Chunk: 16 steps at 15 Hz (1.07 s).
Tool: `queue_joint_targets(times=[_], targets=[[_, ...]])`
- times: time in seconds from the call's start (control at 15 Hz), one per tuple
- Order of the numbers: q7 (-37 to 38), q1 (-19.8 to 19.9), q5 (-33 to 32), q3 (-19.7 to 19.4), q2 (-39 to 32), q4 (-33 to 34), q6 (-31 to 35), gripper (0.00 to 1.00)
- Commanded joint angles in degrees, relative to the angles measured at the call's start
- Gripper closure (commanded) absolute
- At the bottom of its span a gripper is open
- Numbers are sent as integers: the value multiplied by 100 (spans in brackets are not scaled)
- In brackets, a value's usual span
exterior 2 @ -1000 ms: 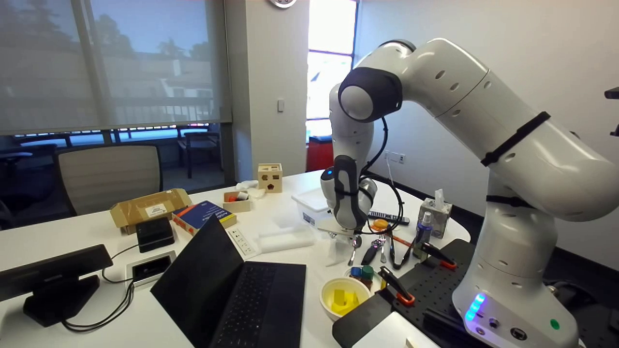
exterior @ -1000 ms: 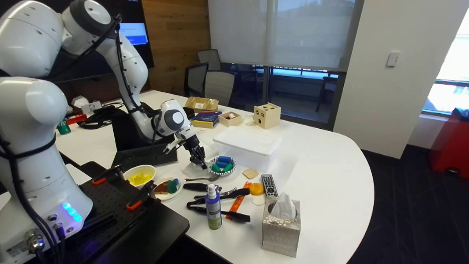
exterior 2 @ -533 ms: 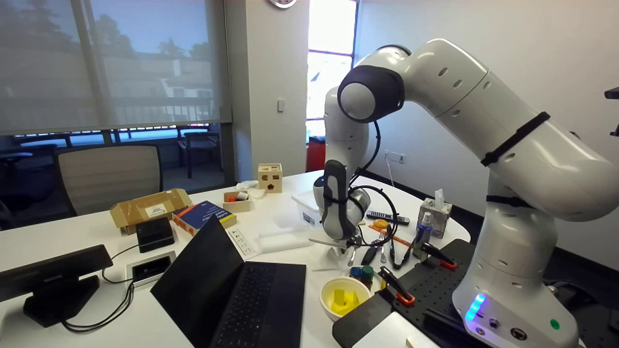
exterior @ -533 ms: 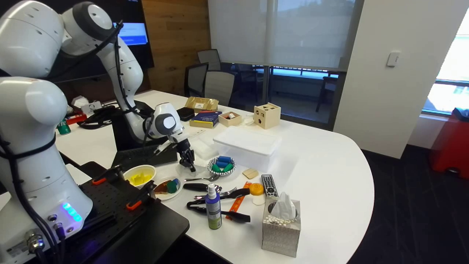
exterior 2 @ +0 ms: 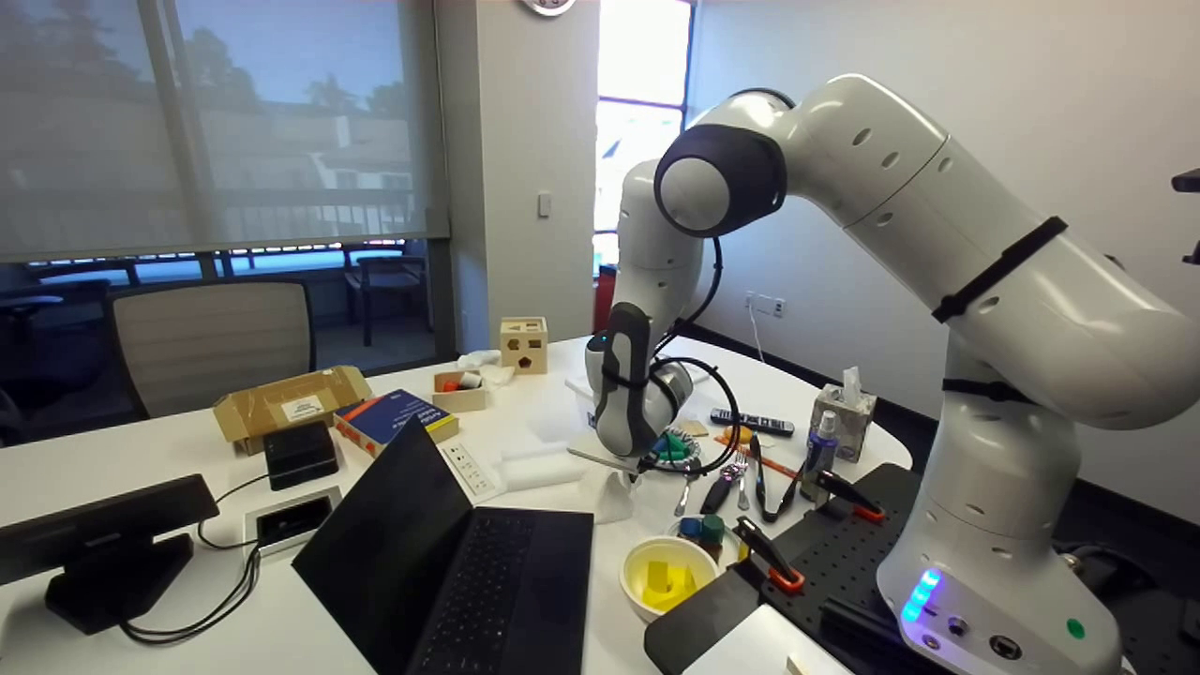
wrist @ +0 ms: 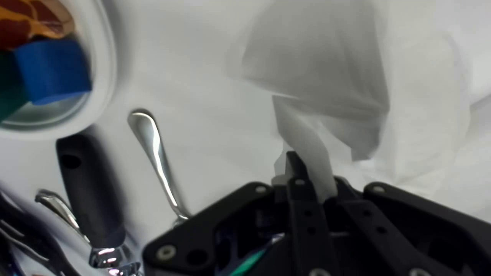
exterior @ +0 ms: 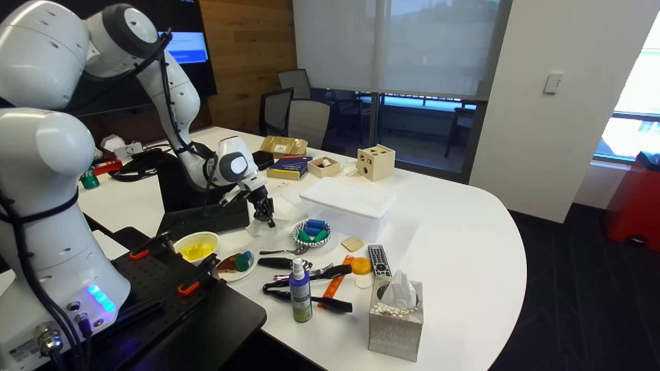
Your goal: Take the tissue paper out of the dispenser and wipe the table with it
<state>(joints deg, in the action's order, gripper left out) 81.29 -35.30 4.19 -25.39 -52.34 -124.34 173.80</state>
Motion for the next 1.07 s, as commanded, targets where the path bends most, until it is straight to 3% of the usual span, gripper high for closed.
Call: queue_joint_targets(times=[0.0, 0.47, 1.0], targets=[[-117, 1, 108, -165, 11, 225, -261, 100], [-118, 2, 40, -426, -39, -208, -238, 100], [-161, -291, 35, -221, -88, -506, -170, 100]])
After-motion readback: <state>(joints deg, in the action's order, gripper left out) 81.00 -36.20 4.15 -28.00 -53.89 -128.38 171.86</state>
